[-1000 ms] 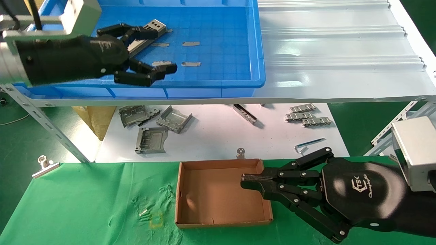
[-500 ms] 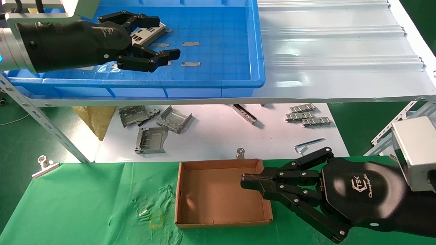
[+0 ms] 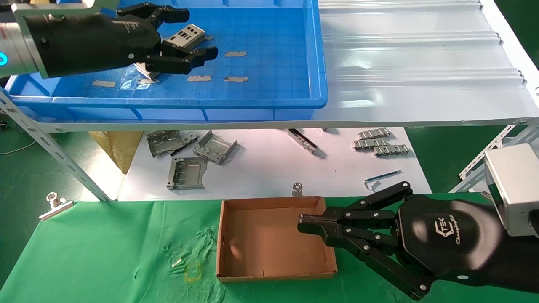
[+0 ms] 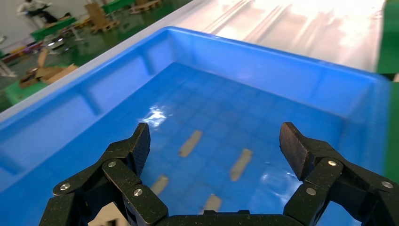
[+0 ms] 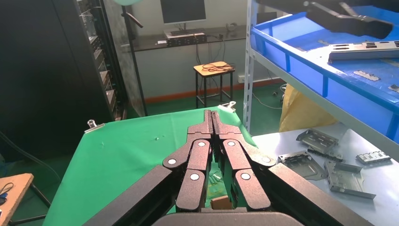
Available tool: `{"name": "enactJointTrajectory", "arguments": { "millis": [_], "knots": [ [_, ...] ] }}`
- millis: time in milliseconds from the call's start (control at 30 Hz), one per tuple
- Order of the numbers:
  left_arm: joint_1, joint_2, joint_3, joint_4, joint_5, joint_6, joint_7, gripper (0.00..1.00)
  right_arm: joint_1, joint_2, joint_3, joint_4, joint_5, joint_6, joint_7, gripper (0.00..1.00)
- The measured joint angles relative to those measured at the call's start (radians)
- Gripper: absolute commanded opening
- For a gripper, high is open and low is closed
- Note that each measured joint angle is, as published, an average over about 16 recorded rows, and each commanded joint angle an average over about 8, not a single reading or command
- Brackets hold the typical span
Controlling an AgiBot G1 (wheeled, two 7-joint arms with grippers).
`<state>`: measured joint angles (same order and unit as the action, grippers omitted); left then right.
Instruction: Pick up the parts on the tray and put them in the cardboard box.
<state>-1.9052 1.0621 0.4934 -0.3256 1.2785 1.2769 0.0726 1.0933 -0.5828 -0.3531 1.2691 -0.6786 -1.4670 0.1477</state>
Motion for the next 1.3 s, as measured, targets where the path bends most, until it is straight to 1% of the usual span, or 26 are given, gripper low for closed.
{"name": "enactJointTrajectory", "arguments": {
  "millis": [367,667,967,1300],
  "knots": [
    [-0.084,0.081,0.054,0.135,0.098,-0.140,0.003,1.00,0.000,0.000,0.000,0.000,0.000,0.000,0.000,0.00],
    [-0.125,0.130,0.077,0.235,0.139,-0.242,-0.001,1.00,0.000,0.000,0.000,0.000,0.000,0.000,0.000,0.00],
    [-0.148,0.149,0.084,0.305,0.151,-0.284,-0.043,1.00,0.000,0.000,0.000,0.000,0.000,0.000,0.000,0.00],
    [-0.154,0.152,0.081,0.338,0.147,-0.322,-0.093,1.00,0.000,0.000,-0.001,0.000,0.000,0.000,0.000,0.00]
  ]
}}
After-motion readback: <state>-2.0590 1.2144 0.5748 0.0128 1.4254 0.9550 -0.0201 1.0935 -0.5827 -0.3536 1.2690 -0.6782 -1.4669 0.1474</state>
